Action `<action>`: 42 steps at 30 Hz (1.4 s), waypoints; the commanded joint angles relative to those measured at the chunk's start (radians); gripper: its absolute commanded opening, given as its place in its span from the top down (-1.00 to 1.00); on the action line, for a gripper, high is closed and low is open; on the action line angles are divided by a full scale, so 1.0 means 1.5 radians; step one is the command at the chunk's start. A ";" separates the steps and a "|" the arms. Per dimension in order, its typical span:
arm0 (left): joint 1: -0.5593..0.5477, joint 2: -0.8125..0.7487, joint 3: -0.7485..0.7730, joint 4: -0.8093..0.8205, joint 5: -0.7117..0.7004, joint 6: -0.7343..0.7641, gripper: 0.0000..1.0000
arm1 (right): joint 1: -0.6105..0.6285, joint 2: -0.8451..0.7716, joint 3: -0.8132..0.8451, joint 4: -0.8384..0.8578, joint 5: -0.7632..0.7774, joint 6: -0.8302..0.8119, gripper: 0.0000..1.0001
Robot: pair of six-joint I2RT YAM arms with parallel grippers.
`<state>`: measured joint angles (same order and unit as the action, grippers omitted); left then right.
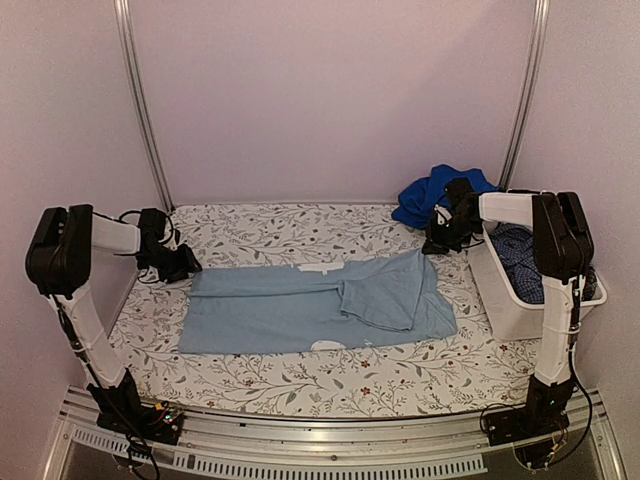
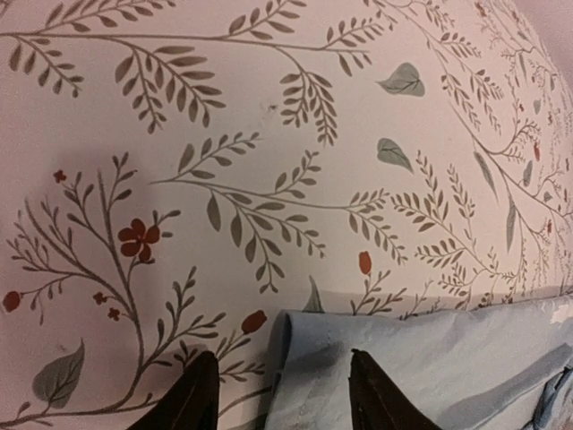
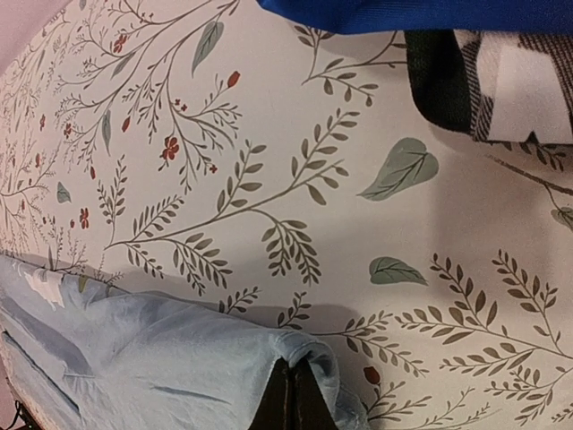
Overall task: Fold and stack the mixed laundry pile
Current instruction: Adjust the rectangle-folded T-shirt at the center of the board, then rotate the rectangle-folded T-shirt at the center of the board.
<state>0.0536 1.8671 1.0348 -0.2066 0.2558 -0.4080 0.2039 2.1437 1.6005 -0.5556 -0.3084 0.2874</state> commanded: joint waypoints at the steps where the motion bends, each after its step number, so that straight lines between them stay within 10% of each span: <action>1: 0.005 0.026 0.009 0.004 0.052 0.007 0.13 | 0.007 0.000 0.022 0.017 0.013 -0.005 1.00; 7: 0.023 0.017 -0.022 0.026 0.090 -0.002 1.00 | 0.010 -0.017 0.019 0.033 0.025 -0.001 1.00; 25: 0.089 -0.060 -0.117 -0.036 -0.036 -0.034 1.00 | 0.070 0.164 0.291 -0.015 0.076 -0.017 1.00; 31: 0.091 -0.138 -0.129 -0.024 -0.011 -0.008 -0.07 | 0.071 0.157 0.348 -0.044 0.062 -0.012 0.10; 42: -0.029 -0.132 0.009 -0.092 0.001 0.117 -0.14 | 0.121 -0.027 0.111 -0.068 -0.018 0.001 0.07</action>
<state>0.1204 1.5948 0.9756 -0.2684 0.2485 -0.3321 0.3340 2.2105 1.8824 -0.6296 -0.2768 0.2783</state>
